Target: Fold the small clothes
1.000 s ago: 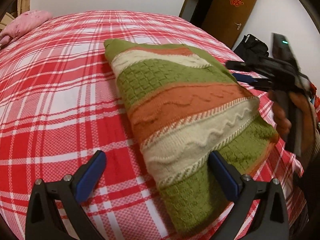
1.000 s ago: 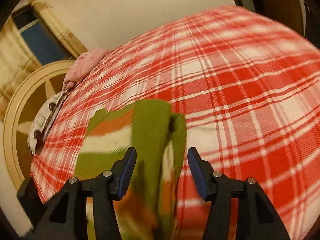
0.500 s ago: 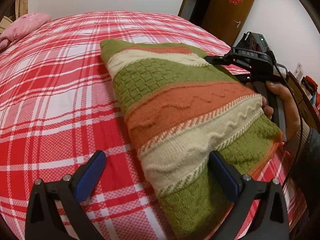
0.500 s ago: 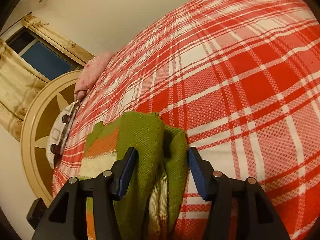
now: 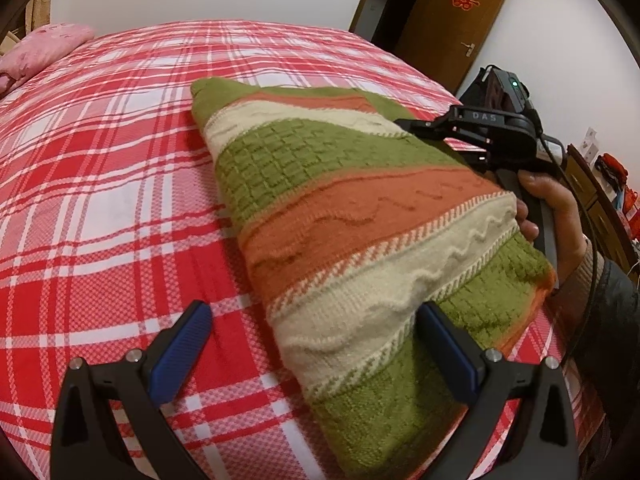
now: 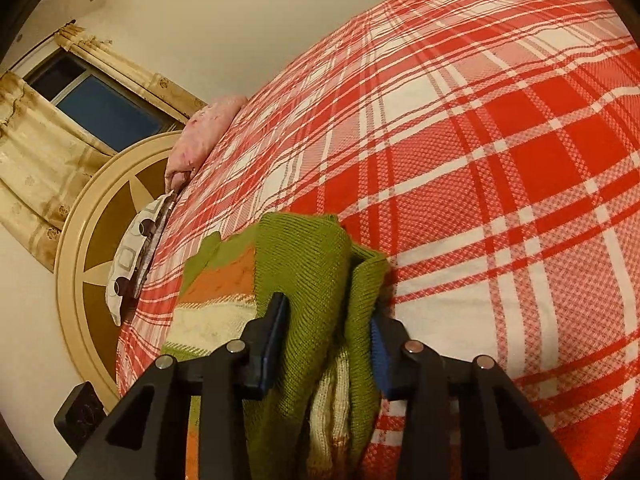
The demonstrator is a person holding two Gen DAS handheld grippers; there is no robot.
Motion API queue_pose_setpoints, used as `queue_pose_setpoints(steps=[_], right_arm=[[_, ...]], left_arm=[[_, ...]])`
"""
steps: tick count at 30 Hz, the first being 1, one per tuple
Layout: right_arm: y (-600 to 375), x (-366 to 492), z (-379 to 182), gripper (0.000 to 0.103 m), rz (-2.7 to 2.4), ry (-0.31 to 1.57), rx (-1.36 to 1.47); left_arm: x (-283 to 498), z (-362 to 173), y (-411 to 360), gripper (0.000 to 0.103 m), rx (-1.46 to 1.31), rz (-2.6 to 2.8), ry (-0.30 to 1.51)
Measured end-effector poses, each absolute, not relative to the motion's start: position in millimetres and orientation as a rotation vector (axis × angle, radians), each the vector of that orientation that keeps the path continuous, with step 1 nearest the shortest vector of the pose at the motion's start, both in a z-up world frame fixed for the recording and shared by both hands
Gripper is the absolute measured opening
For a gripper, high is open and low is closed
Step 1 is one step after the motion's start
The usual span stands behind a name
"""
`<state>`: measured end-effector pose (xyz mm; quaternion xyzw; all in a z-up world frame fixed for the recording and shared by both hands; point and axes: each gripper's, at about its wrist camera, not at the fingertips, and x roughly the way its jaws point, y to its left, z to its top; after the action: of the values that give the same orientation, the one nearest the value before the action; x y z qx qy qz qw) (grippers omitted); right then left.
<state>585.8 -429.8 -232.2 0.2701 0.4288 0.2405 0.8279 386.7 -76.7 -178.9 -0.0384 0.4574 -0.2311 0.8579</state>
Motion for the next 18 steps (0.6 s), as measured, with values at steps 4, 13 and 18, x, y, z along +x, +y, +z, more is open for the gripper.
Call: queue_pose_setpoints(steps=[4, 13, 18], right_arm=[[-425.6, 584.8, -230.6, 0.031, 0.515, 0.908, 0.555], [-414.0, 578.6, -222.4, 0.025, 0.482, 0.883, 0.472], [-409.0, 567.1, -207.9, 0.023, 0.463, 0.834, 0.433]], left_arm=[[379.8, -176.0, -79.8, 0.087, -0.08, -0.534, 0.956], [370.9, -171.9, -81.9, 0.064, -0.085, -0.552, 0.946], [367.2, -164.9, -78.1, 0.044, -0.07, -0.534, 0.932]])
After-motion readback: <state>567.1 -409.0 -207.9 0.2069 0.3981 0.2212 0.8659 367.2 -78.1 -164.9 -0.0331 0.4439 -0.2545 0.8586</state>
